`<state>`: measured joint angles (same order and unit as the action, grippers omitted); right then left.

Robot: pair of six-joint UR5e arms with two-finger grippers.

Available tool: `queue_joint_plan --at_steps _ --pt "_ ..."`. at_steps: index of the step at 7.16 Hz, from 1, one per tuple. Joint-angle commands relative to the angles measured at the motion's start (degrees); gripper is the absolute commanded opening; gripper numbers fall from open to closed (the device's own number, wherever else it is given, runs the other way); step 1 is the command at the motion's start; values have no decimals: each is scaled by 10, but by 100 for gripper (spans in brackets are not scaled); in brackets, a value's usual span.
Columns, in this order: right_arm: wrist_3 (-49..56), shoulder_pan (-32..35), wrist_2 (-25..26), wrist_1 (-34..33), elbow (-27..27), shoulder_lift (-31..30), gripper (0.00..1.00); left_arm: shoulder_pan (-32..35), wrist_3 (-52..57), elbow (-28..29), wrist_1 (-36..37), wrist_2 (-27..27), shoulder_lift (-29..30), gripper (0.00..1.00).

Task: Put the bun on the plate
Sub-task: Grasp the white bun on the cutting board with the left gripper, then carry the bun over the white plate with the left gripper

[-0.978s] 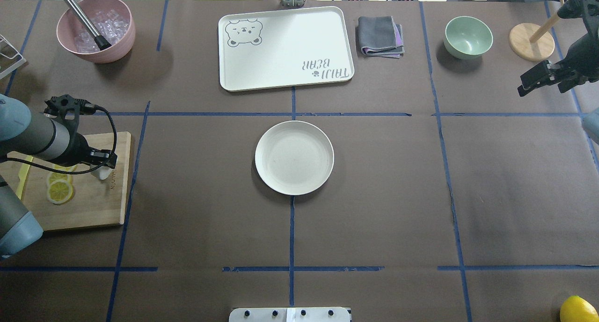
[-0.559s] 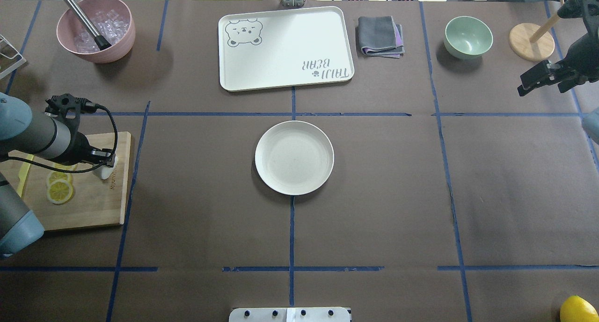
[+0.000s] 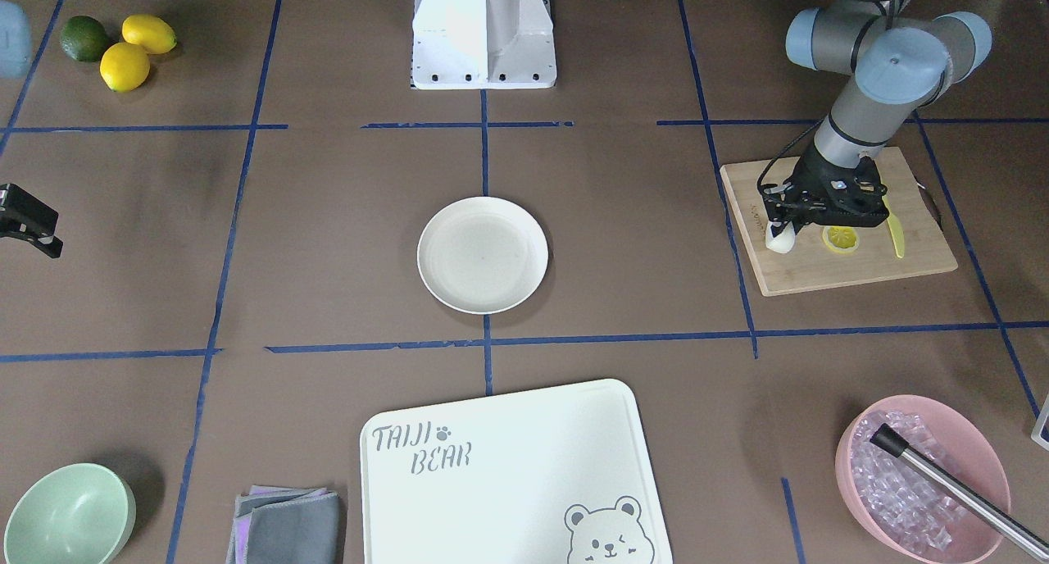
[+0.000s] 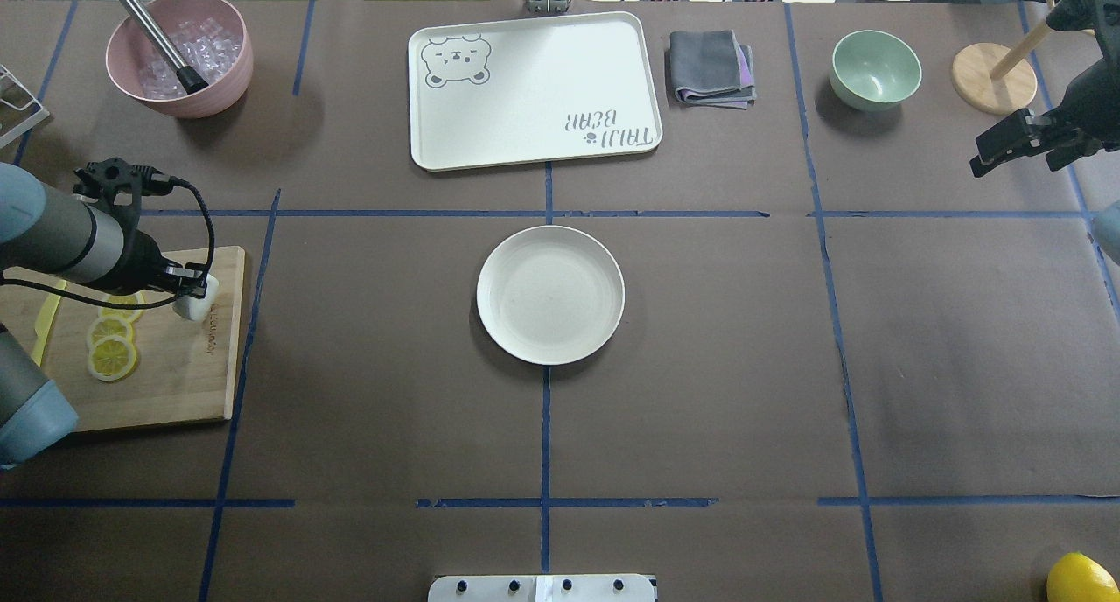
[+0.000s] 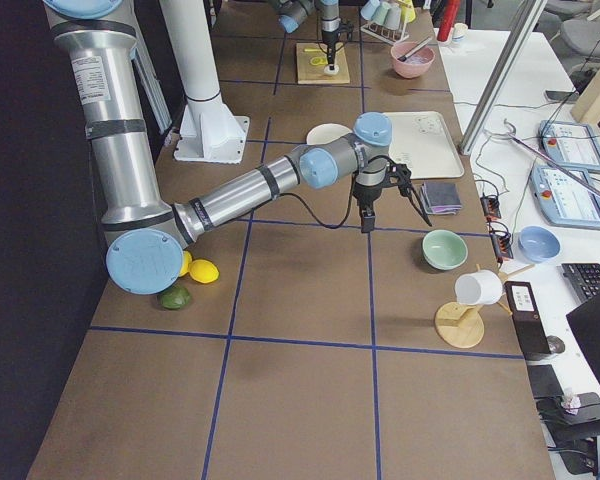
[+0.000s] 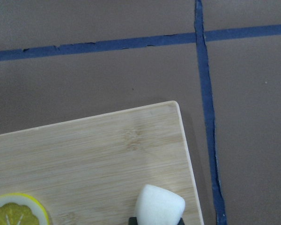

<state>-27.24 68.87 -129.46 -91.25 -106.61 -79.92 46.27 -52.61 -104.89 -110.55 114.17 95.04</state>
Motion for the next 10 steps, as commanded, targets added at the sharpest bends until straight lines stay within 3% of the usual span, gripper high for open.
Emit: queue_joint_plan --at_steps 1,3,6,7,10 --pt "0 6 -1 0 0 -2 100 14 -2 -45 173 -1 90 30" --pt "6 17 -2 1 0 -10 100 8 -76 -47 257 -1 183 30" --pt "75 49 -1 6 5 -42 100 -98 -245 -6 308 -18 325 30" --pt "112 70 -2 6 16 -53 100 -141 -286 48 308 -72 379 30" --pt "251 155 -36 6 96 -59 100 -178 -343 221 297 -127 512 30"
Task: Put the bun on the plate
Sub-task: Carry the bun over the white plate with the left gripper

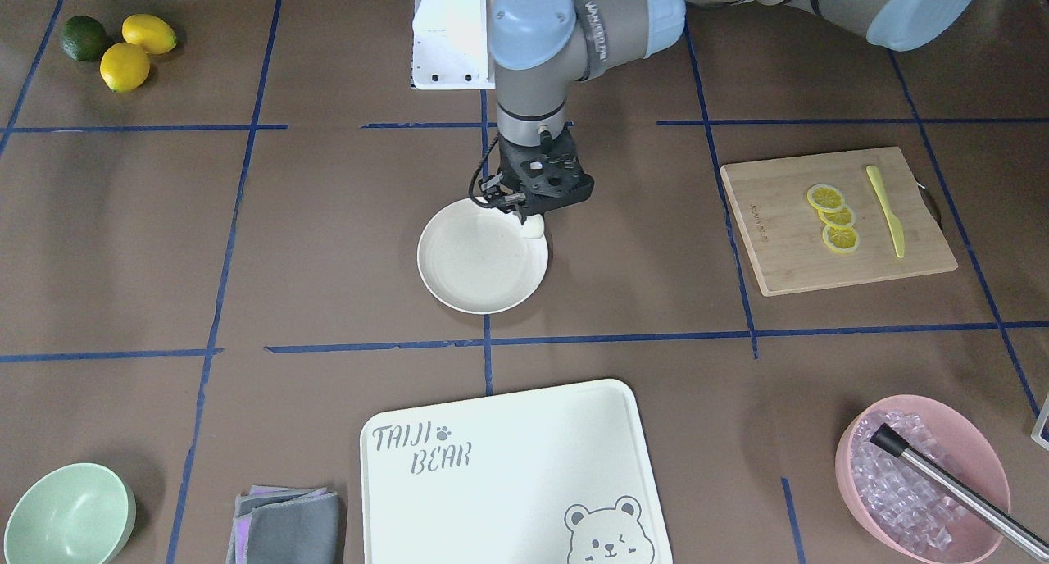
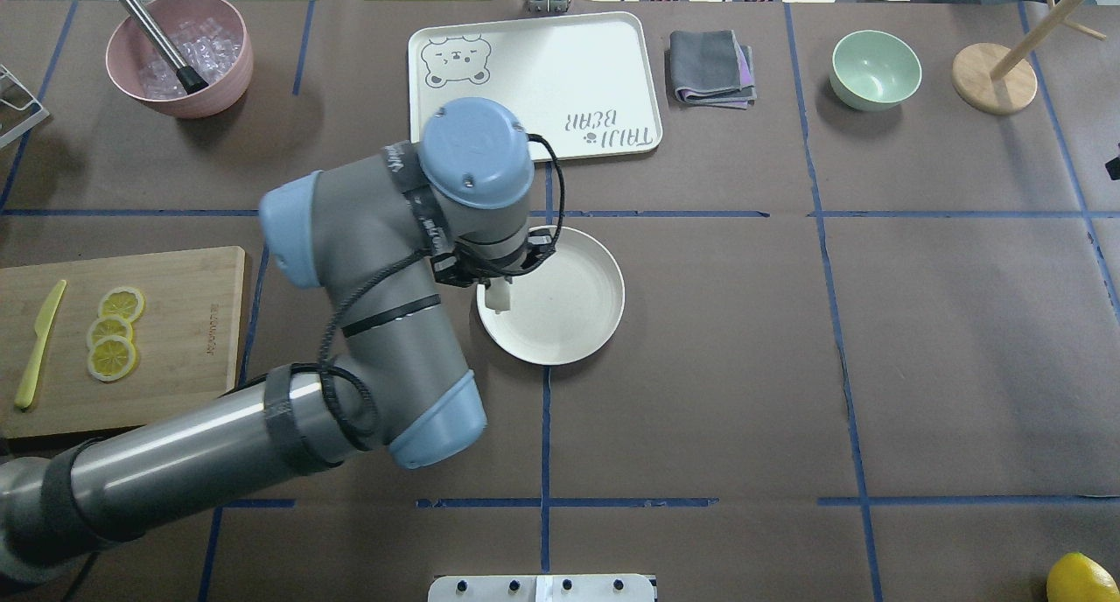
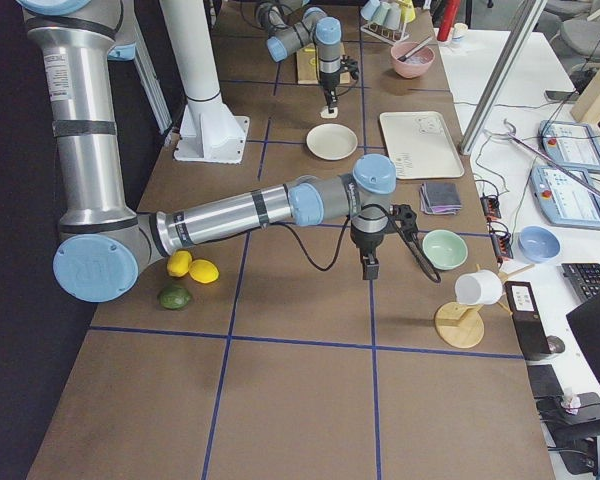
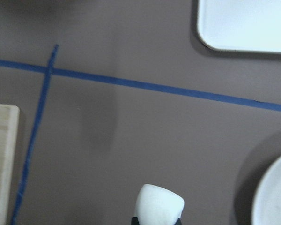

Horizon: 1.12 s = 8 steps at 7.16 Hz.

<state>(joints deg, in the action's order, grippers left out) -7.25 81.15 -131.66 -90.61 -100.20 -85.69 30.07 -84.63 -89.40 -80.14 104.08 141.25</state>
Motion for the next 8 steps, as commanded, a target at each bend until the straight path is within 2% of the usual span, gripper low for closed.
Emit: queue_joint_plan --at_steps 1,4,5,6,8 --pt "54 41 -16 0 37 -3 100 -20 -24 92 -18 -28 61 31" --pt "54 51 -17 0 37 -11 100 -23 -30 154 -83 -30 67 32" --pt "54 51 -17 0 37 -11 100 -26 -30 160 -85 -30 68 32" --pt "53 51 -17 0 37 -11 100 -29 -27 162 -85 -30 70 44" --pt "53 51 -17 0 37 -11 100 -28 -5 162 -84 -30 69 83"
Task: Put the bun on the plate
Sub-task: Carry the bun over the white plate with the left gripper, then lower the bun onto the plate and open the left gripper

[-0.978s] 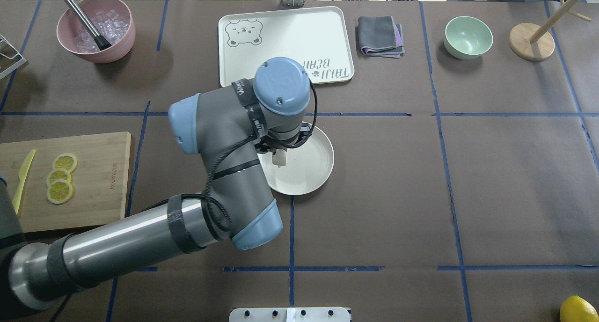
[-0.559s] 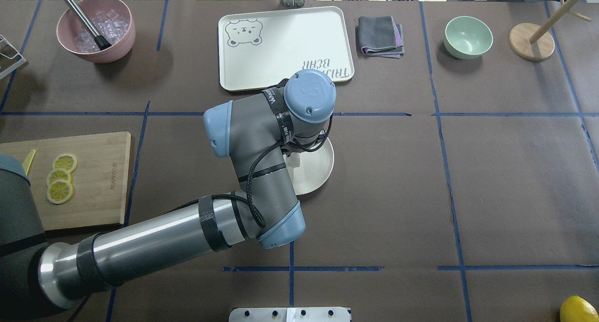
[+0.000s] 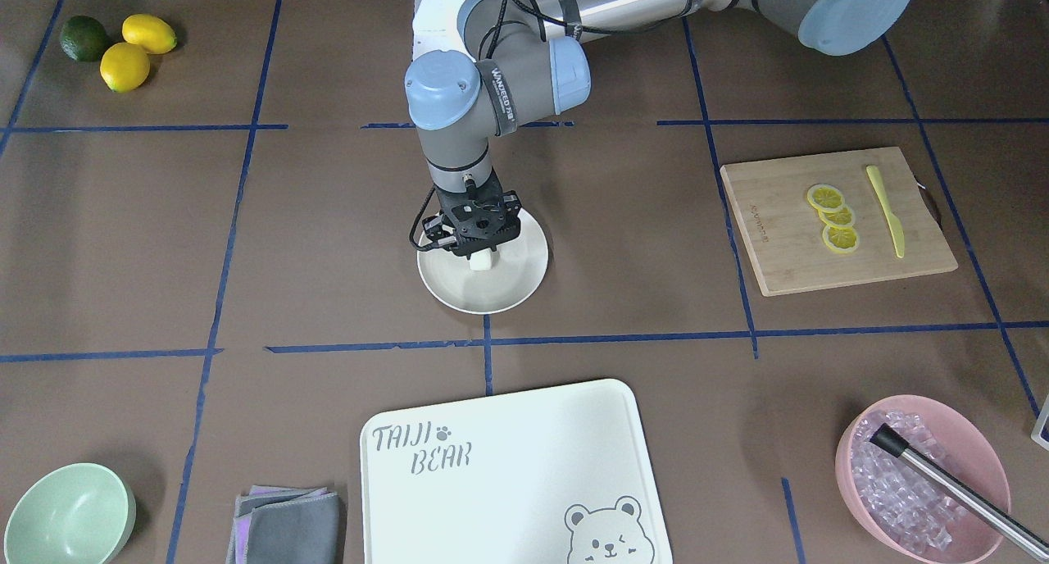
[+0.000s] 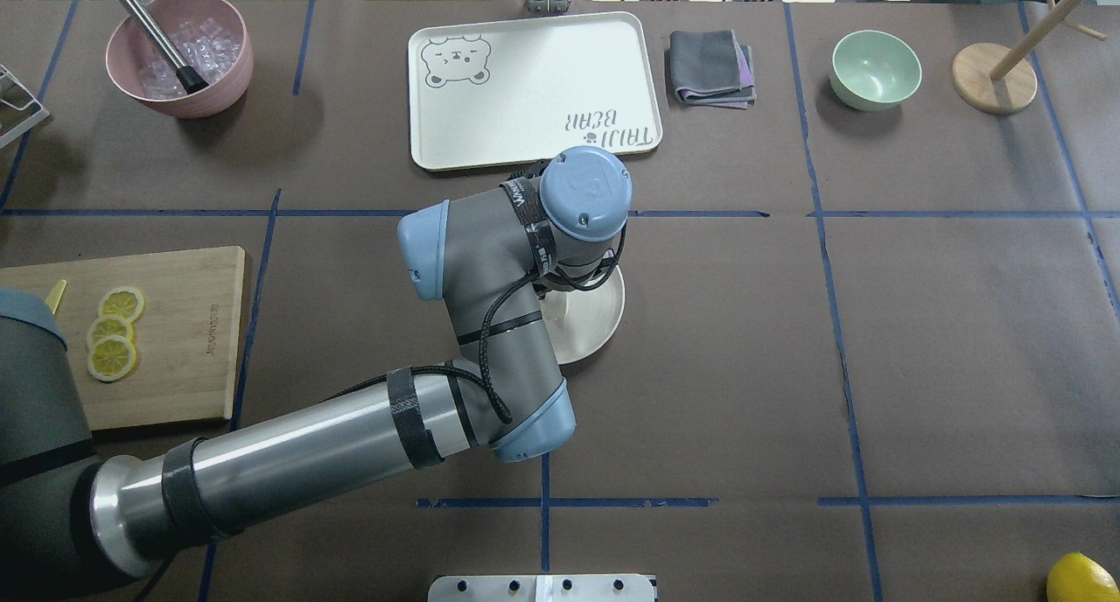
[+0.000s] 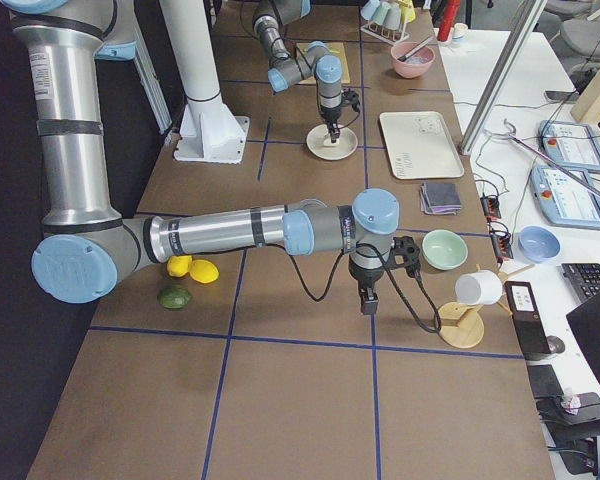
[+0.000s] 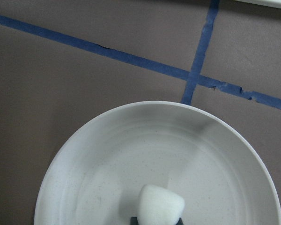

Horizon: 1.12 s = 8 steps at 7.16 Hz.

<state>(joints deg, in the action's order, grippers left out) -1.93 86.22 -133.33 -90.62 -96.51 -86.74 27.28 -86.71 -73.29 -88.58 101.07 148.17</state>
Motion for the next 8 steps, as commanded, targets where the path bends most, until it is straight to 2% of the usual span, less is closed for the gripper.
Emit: queue_joint_plan --at_steps 1,2,3,4,5,7,8 --pt "-2 0 0 0 0 0 100 1 24 0 3 0 0 99" --pt "-4 0 0 0 -1 1 100 5 29 -5 10 2 1 99" --pt "-7 0 3 1 -1 1 100 24 66 -24 51 6 1 100" --pt "-6 0 4 1 0 0 100 56 122 -71 115 32 -10 100" --pt "-10 0 3 0 -1 -3 100 89 173 -134 148 79 -56 100" --pt "-1 4 5 1 15 -17 100 174 330 -287 155 152 -210 100" --pt "-2 19 3 0 20 -18 100 225 398 -317 155 183 -254 100"
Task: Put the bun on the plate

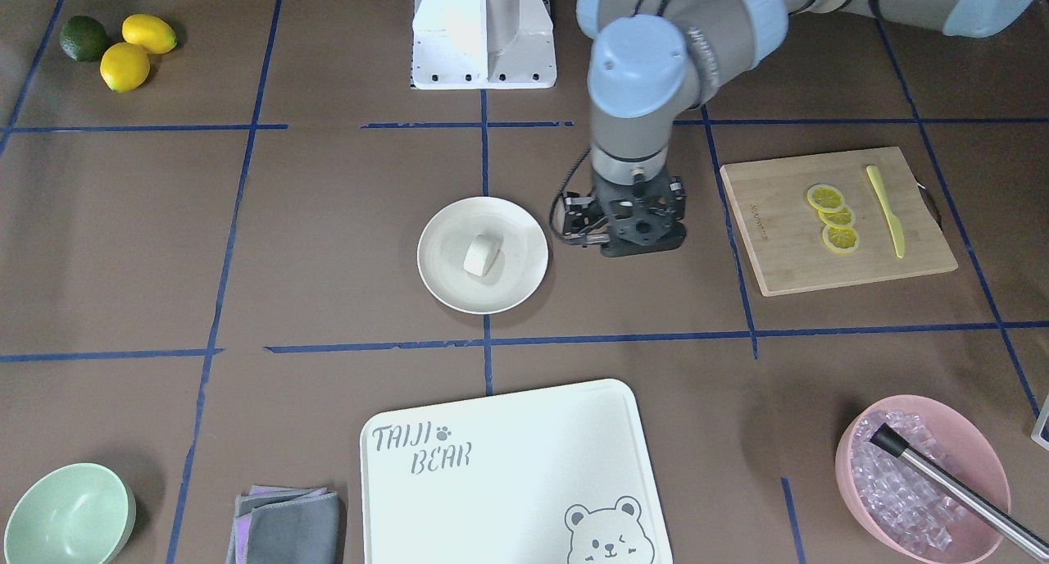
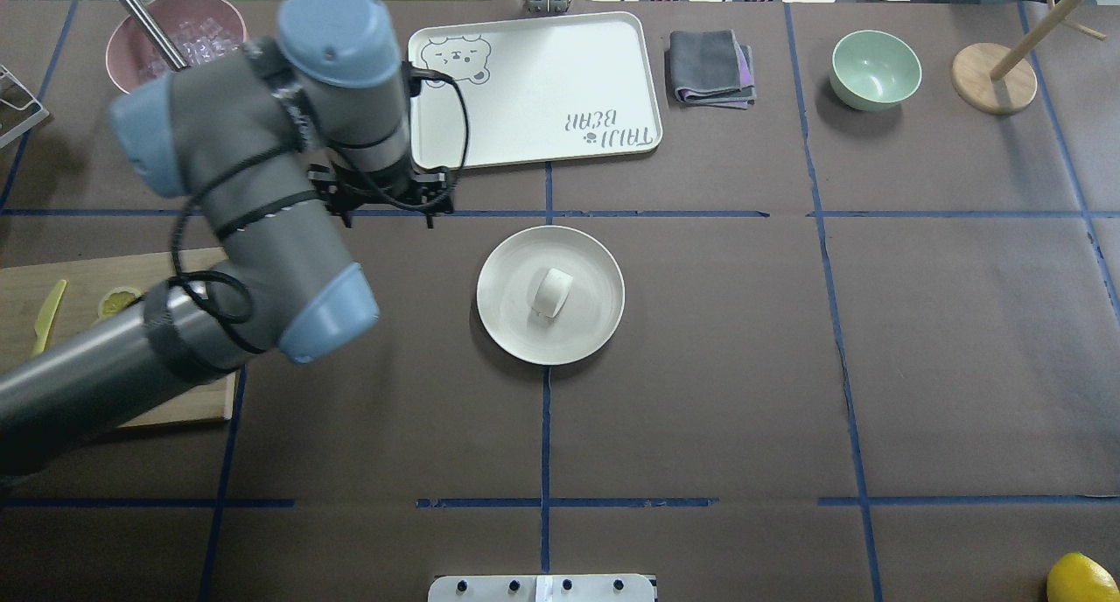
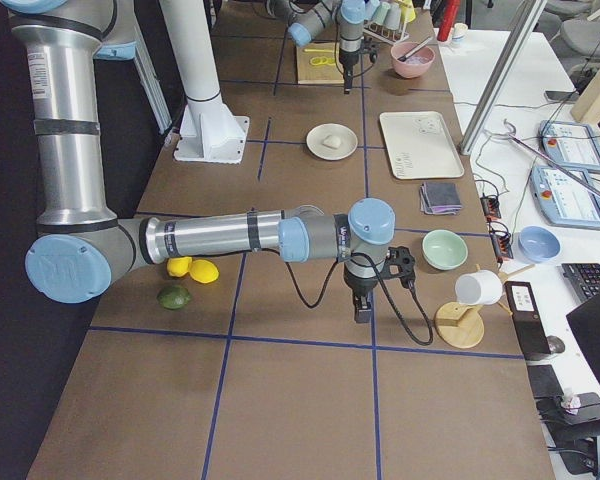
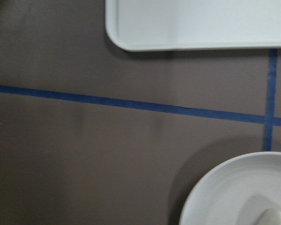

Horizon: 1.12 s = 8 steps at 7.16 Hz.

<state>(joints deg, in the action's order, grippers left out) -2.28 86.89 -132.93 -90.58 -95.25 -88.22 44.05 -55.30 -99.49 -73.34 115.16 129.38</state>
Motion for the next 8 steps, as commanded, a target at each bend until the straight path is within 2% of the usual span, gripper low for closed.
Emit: queue_joint_plan --at_steps 1,3,4,6,8 --pt "5 16 -2 1 10 -17 100 99 165 -67 3 60 -107 100" --pt "60 28 -6 1 9 -36 100 197 326 -64 0 106 -176 100" --pt "60 28 -9 1 5 -39 100 266 425 -54 3 146 -205 100" --pt "57 28 -18 2 5 -34 100 355 561 15 -1 186 -246 100" --pt "56 28 -17 2 8 -35 100 406 656 67 -16 198 -298 100"
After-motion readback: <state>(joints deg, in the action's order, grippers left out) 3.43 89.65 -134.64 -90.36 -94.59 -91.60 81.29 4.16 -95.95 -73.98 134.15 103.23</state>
